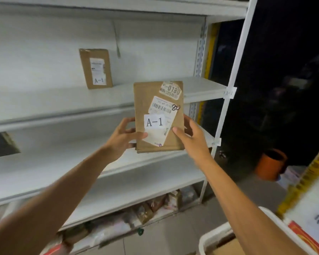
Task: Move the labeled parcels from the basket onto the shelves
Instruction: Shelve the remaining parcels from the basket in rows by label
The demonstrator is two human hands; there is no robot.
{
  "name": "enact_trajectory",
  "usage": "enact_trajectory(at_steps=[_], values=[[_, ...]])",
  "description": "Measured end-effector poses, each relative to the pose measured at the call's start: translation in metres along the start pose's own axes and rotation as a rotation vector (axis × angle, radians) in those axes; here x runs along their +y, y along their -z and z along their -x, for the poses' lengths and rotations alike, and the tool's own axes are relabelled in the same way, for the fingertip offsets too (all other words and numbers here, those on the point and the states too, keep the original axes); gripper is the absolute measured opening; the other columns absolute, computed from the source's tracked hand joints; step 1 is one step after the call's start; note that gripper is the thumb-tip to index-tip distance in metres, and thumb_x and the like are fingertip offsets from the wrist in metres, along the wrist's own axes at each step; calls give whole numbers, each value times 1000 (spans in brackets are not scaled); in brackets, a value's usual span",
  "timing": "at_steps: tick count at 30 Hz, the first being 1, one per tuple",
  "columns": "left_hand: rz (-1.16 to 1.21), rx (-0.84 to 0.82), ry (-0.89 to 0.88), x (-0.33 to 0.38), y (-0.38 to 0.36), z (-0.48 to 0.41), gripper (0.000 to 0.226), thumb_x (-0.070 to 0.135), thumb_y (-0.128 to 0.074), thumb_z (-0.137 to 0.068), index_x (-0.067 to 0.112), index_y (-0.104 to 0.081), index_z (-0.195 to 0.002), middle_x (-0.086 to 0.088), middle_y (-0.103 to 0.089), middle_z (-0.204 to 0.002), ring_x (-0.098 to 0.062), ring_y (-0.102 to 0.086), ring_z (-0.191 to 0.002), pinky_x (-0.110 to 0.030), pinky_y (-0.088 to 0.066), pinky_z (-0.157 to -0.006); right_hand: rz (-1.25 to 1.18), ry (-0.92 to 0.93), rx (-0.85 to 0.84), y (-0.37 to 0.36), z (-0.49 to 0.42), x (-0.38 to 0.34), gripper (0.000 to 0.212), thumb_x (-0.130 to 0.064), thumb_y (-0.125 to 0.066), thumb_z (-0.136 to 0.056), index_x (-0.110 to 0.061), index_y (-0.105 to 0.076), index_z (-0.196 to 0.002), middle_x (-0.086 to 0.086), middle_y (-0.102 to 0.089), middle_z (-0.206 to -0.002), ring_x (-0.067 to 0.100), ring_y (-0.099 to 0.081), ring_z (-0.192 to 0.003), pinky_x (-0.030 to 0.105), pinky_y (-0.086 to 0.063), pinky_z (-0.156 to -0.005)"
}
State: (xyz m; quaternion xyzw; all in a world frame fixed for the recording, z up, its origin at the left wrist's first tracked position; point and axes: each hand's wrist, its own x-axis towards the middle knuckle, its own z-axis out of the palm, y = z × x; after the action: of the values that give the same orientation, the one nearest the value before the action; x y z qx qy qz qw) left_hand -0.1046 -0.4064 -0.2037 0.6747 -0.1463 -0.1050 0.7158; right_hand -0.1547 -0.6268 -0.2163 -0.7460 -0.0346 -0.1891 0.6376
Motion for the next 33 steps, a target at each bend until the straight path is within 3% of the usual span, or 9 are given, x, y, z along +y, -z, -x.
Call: enact_trajectory(at_steps=[4, 7, 11, 16, 21, 24, 27, 30, 33], values=[[-41, 39, -90, 30, 41, -3, 81, 24, -81, -50, 24, -50, -125, -6, -72, -106, -24, -70, -94, -47, -55, -80, -49, 50, -28, -41, -32, -18, 52, -30, -63, -91, -28, -45, -140, -7, -59, -131, 11, -56, -119, 36, -52, -97], [-65, 98, -149, 47, 70, -7, 82, 28, -81, -51, 32, -49, -126, -5, -72, -107, -21, -71, -93, -36, -59, -70, -85, 97, -53, -79, -53, -27, 53, -30, -59, -94, -27, -40, -144, -10, -59, -128, 6, -55, -117, 18, -53, -83], [-82, 201, -215, 54, 99, -22, 87, 31, -83, -50, 30, -48, -130, -12, -67, -112, -23, -70, -95, -37, -59, -70, -124, 109, -76, -121, -84, -33, 53, -25, -60, -94, -27, -39, -143, -15, -59, -117, -8, -57, -101, 6, -49, -70], [-69, 305, -276, 55, 117, -70, 80, 19, -83, -59, 27, -48, -130, -14, -64, -115, -24, -70, -94, -27, -55, -63, -169, 120, -56, -150, -145, -24, 55, -25, -66, -89, -24, -43, -139, -7, -63, -122, 3, -61, -106, 18, -54, -82], [-135, 308, -274, 69, 128, -138, 68, 19, -82, -63, 39, -50, -119, -7, -67, -111, -18, -70, -95, -28, -57, -69, -158, 126, -38, -149, -219, -11, 49, -27, -70, -87, -20, -50, -131, -6, -65, -118, 7, -62, -106, 32, -54, -91], [-182, 267, -227, 77, 135, -182, 78, 20, -82, -64, 30, -45, -132, -8, -68, -115, -21, -68, -102, -37, -58, -79, -91, 120, -53, -144, -263, -4, 47, -30, -70, -86, -23, -49, -128, -7, -64, -117, 9, -61, -106, 30, -54, -89], [-208, 234, -169, 72, 142, -222, 83, 12, -82, -69, 24, -39, -139, -9, -66, -121, -22, -66, -106, -32, -58, -77, -35, 98, -88, -142, -300, 13, 45, -30, -70, -86, -26, -47, -124, -8, -63, -117, 9, -60, -105, 31, -53, -89], [-281, 274, -123, 54, 147, -259, 83, -1, -75, -75, 24, -34, -144, -11, -61, -127, -20, -67, -102, -31, -59, -75, 25, 66, -126, -148, -331, 33, 49, -23, -70, -86, -24, -44, -128, -5, -62, -121, 14, -59, -110, 27, -48, -87], [-365, 352, -143, 44, 156, -295, 82, -2, -74, -77, 30, -34, -142, -14, -61, -124, -26, -66, -104, -51, -56, -83, 109, 55, -137, -153, -360, 46, 57, -19, -69, -87, -19, -40, -136, -5, -60, -123, 12, -56, -108, 9, -43, -76]])
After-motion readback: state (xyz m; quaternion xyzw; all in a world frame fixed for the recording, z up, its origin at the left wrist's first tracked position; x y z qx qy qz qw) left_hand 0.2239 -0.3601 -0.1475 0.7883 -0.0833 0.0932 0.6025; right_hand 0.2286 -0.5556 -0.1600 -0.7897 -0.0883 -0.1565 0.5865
